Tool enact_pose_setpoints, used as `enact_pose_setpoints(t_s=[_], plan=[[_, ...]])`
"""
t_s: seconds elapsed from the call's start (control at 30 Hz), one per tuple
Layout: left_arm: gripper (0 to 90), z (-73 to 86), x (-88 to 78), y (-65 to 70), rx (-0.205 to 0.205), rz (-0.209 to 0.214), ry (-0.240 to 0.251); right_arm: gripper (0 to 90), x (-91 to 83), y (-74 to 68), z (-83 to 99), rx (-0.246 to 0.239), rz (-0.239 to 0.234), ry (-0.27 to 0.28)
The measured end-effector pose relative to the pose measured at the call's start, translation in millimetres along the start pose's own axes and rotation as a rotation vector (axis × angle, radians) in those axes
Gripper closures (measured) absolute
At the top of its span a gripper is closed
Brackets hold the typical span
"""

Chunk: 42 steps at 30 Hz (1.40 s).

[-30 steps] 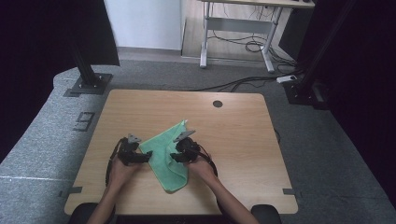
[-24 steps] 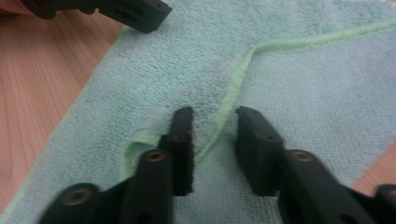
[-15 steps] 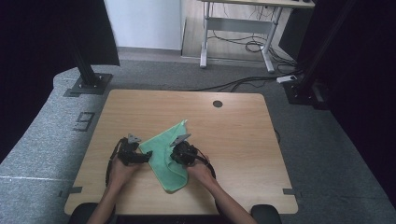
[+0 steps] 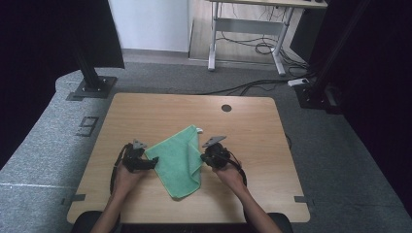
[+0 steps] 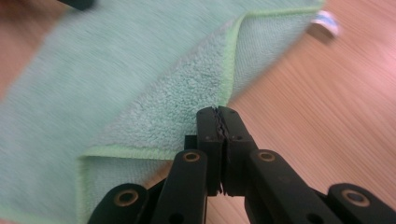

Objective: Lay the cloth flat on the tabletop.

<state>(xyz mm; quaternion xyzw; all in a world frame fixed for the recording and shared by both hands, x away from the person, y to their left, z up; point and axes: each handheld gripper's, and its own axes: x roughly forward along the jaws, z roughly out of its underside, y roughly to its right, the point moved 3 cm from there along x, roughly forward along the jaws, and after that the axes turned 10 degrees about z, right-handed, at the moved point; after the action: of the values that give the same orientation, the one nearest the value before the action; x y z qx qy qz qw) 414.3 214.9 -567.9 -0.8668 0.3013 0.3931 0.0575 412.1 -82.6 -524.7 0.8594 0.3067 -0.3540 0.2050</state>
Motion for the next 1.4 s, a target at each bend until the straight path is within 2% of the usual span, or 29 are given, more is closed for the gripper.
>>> enact_pose_setpoints(t_s=[0.33, 0.43, 0.47, 0.57, 0.63, 0.7, 0.77, 0.87, 1.0, 1.07, 1.17, 1.23, 1.3, 1.4], plan=[[16.8, 0.4, 0.0, 0.1, 0.0, -0.001, 0.003, 86.9, -17.1, 46.5, 47.1, 0.08, 0.09, -0.048], [16.7, 0.4, 0.1, 0.3, 0.0, -0.001, 0.004, 86.7, -18.5, 57.3, 58.6, 0.109, 0.102, -0.064], [16.6, 0.4, 0.2, 0.4, 0.0, -0.001, 0.004, 85.3, -15.5, 61.8, 66.5, 0.131, 0.08, -0.081], [16.6, 0.3, 0.2, 0.4, 0.001, 0.0, 0.004, 82.0, -12.1, 62.0, 71.2, 0.118, 0.09, -0.102], [16.6, -0.6, 0.2, 0.5, 0.0, 0.002, -0.003, 72.0, -12.8, 63.1, 71.1, 0.124, 0.089, -0.095], [16.0, -2.8, -1.4, 3.1, 0.008, -0.007, -0.011, 63.9, -15.8, 65.3, 68.1, 0.116, 0.123, -0.077], [15.1, -6.5, -6.2, 9.9, 0.03, -0.004, 0.007, 56.3, -20.2, 69.0, 62.1, 0.127, 0.131, -0.049], [14.6, -9.6, -12.9, 25.2, 0.054, 0.035, 0.023, 49.1, -20.4, 70.4, 55.8, 0.128, 0.131, -0.03], [14.2, -1.7, -16.7, 47.4, 0.08, 0.093, -0.005, 42.0, -10.5, 67.5, 50.9, 0.11, 0.141, -0.026], [14.0, 4.1, -17.3, 54.5, 0.089, 0.101, -0.026, 39.9, -2.8, 66.9, 52.4, 0.107, 0.153, -0.037], [14.1, 12.3, -15.0, 60.5, 0.107, 0.089, -0.066, 38.9, 3.9, 67.4, 57.0, 0.102, 0.158, -0.057], [14.1, 13.8, -9.6, 60.3, 0.129, 0.057, -0.098, 38.3, 5.1, 66.8, 60.5, 0.106, 0.157, -0.051], [12.8, 10.5, -5.9, 58.0, 0.117, 0.057, -0.091, 37.7, 2.9, 66.4, 63.5, 0.114, 0.149, -0.049], [12.5, 4.7, -1.8, 54.5, 0.131, 0.03, -0.087, 36.4, -1.6, 63.7, 67.9, 0.106, 0.15, -0.049]])
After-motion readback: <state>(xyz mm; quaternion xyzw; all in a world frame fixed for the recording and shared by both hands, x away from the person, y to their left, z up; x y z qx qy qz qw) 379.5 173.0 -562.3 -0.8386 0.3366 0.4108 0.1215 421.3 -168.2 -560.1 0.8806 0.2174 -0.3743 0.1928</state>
